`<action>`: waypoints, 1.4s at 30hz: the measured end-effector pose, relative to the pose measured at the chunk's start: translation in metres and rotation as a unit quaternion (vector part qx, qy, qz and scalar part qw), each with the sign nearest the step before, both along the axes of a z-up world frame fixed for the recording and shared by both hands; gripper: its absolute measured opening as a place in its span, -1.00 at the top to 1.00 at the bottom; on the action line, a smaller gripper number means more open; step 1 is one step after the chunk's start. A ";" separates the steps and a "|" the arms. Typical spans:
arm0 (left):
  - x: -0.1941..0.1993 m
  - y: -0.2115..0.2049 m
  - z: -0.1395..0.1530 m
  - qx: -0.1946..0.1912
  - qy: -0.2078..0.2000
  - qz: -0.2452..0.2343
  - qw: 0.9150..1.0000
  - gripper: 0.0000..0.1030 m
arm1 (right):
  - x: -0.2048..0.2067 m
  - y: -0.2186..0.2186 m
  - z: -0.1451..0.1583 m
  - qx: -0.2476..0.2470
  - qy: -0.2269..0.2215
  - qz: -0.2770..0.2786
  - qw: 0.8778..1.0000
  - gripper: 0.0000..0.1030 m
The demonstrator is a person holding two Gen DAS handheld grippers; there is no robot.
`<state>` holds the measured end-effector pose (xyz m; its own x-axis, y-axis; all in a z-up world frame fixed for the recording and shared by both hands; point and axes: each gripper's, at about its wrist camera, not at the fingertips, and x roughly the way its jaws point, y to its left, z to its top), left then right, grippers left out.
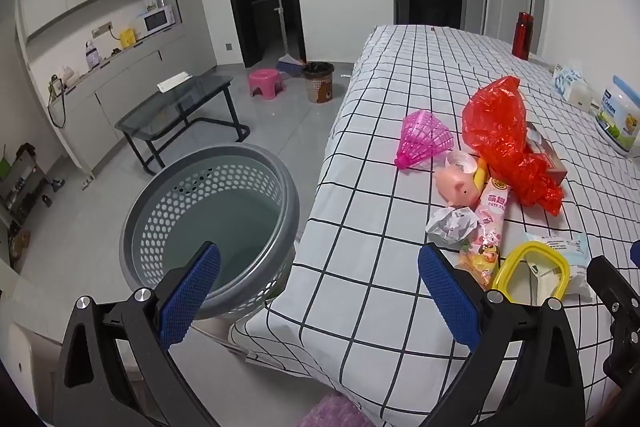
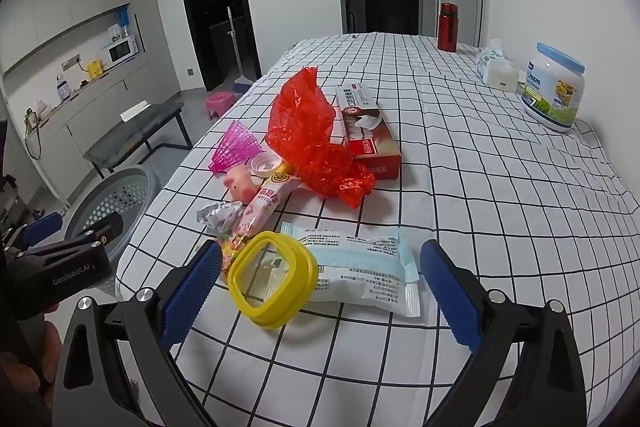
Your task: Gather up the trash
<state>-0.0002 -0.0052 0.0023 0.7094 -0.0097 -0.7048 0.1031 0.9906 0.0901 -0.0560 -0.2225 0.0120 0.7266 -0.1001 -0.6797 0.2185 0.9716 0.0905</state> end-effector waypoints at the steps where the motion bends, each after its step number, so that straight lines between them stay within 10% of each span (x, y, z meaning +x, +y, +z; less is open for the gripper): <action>1: -0.001 0.000 0.000 0.000 -0.001 -0.001 1.000 -0.88 | 0.000 0.000 0.000 0.000 0.000 0.000 1.000 -0.84; 42: -0.004 0.002 0.003 -0.014 -0.005 -0.004 1.000 -0.88 | -0.004 0.000 0.005 -0.001 -0.007 0.002 1.000 -0.84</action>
<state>-0.0043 -0.0033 0.0054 0.7168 -0.0340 -0.6964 0.1095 0.9919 0.0643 -0.0604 -0.2222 0.0174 0.7358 -0.0989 -0.6699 0.2142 0.9725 0.0916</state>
